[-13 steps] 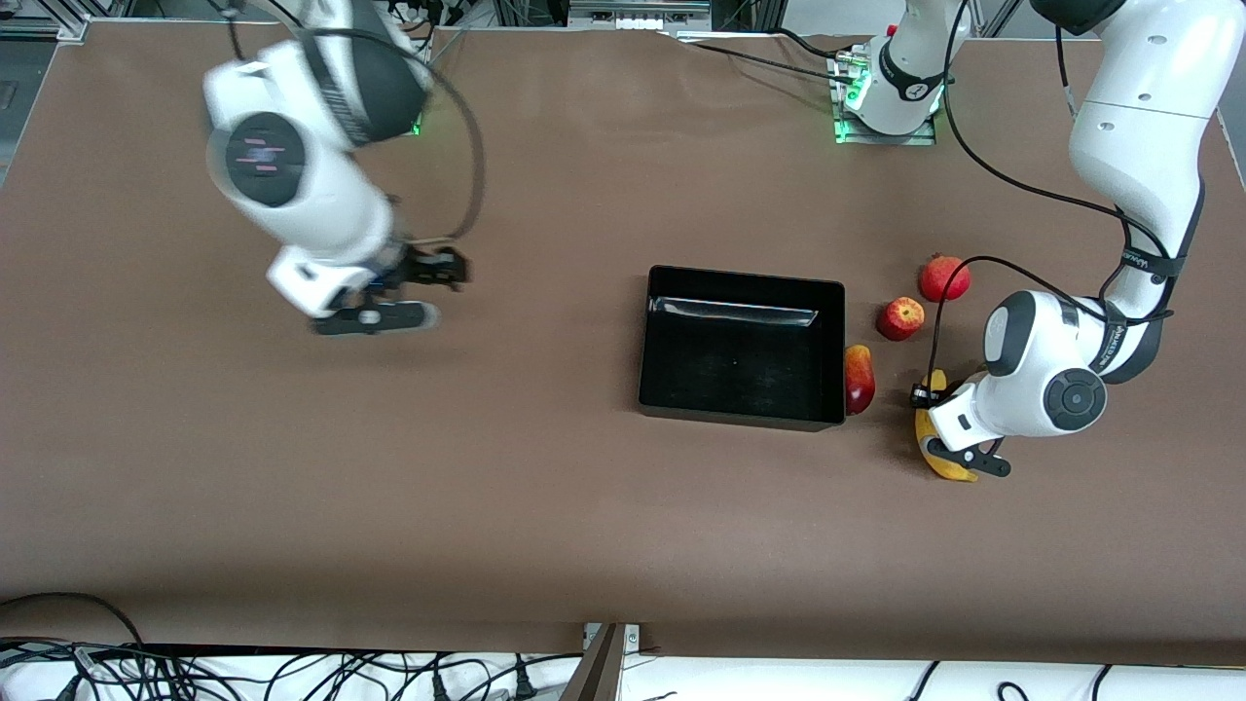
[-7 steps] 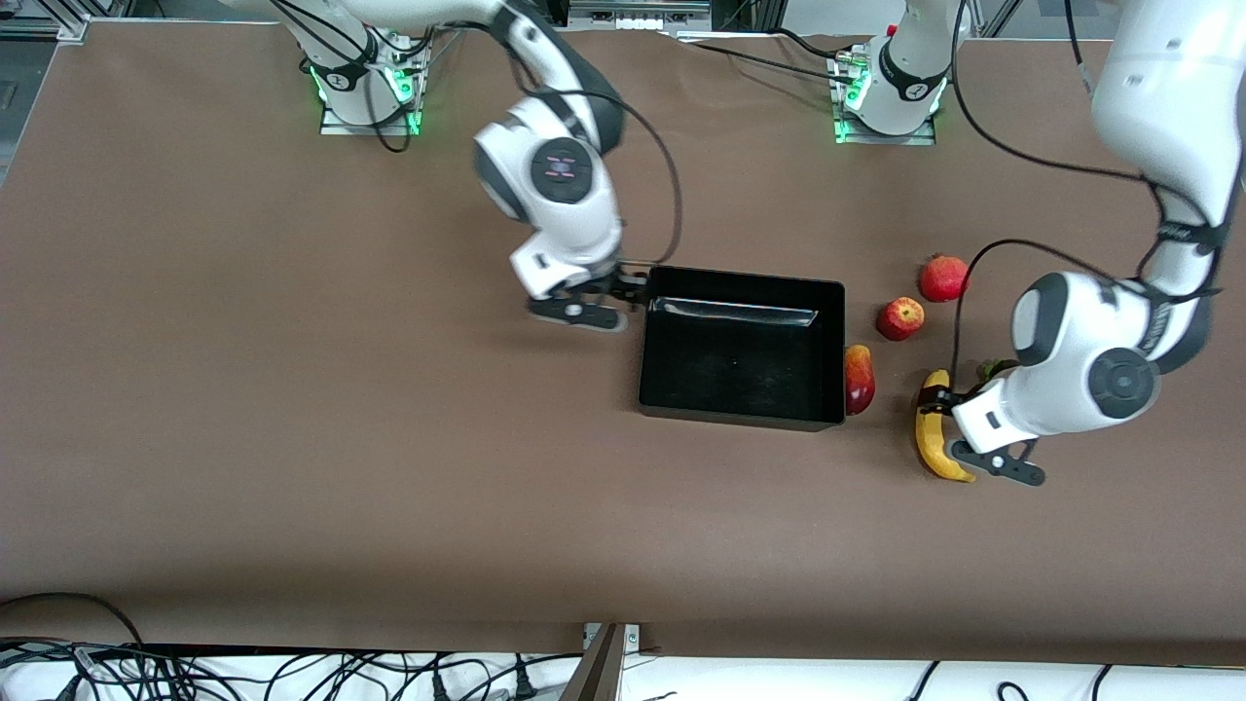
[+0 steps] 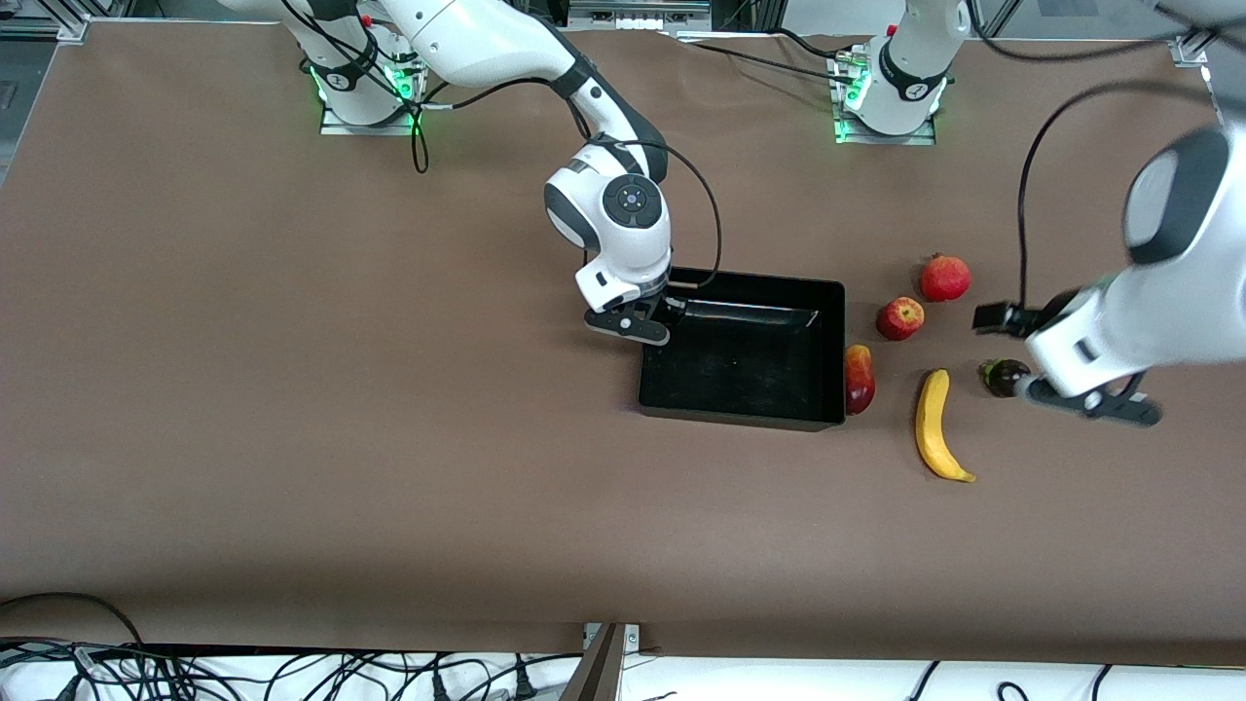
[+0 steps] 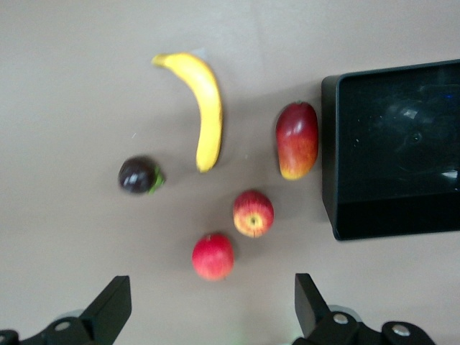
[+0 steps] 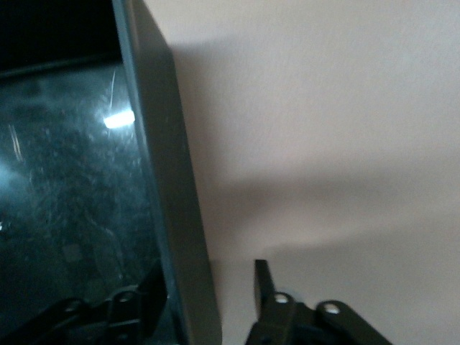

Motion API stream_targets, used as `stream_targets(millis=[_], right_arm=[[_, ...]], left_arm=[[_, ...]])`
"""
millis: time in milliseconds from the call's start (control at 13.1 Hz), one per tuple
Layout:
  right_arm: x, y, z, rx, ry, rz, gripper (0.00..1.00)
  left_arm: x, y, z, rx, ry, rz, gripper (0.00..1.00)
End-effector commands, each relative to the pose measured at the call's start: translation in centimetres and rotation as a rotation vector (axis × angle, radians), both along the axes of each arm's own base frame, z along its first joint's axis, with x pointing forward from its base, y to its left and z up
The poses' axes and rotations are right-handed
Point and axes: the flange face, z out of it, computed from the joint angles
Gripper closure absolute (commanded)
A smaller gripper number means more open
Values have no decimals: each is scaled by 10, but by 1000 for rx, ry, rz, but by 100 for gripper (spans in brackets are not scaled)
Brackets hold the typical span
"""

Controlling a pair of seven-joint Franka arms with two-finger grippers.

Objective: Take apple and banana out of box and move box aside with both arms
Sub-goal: 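Drag the black tray away from the fruits with the right gripper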

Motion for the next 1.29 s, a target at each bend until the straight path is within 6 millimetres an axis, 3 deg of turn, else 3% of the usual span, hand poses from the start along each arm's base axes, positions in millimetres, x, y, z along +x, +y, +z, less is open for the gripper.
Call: stream_targets(millis=[0, 228, 304, 457, 609, 761, 989, 1217], right_arm=[[11, -7, 14, -38, -11, 67, 100], [24, -18, 25, -42, -27, 129, 100], [30, -26, 30, -49, -25, 150, 100], [56, -64, 62, -92, 9, 220, 100], [88, -129, 101, -129, 53, 329, 100], [107, -205, 122, -150, 82, 420, 100], [116, -333, 126, -163, 132, 525, 100], [102, -428, 92, -145, 121, 500, 100]], left_arm=[[-29, 6, 57, 16, -45, 62, 0], [-45, 35, 66, 17, -116, 161, 0], [-60, 51, 66, -16, -160, 201, 0], [-95, 51, 58, -77, -293, 221, 0], [-100, 34, 55, -63, -310, 189, 0], [-99, 28, 59, -35, -296, 162, 0], [-97, 24, 61, -36, -293, 158, 0], [-100, 26, 58, -32, -264, 161, 0]])
